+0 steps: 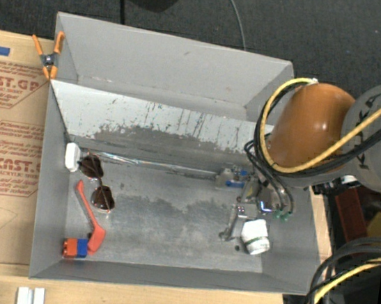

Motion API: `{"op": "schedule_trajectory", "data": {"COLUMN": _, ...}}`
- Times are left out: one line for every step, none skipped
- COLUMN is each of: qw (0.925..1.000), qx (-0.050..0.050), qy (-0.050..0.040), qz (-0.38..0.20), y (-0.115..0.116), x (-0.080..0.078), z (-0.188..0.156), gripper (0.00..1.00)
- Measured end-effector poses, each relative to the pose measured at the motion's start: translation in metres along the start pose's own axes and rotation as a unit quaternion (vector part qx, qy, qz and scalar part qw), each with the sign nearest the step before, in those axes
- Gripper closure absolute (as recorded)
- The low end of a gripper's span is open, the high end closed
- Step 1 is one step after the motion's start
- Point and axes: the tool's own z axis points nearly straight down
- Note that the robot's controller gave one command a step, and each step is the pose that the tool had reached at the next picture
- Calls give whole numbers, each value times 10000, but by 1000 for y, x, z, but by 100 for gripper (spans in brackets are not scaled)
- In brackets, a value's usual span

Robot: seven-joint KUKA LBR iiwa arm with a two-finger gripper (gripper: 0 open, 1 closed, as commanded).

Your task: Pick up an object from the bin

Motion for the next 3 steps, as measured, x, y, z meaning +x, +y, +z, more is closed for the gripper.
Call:
{"op": "schedule_trajectory", "data": {"qw": 10000, "qx": 2, "qy": -36, "qz": -2, "y": 0, "x": -1, "z": -5, "gripper": 0}}
{"op": "schedule_trajectory", "data": {"qw": 9999, "qx": 4, "qy": -41, "qz": -121, "y": 19, "x": 6, "z": 35, "gripper": 0}}
{"op": "schedule_trajectory", "data": {"qw": 10000, "qx": -12, "qy": 45, "qz": 43, "y": 10, "x": -15, "z": 19, "gripper": 0}}
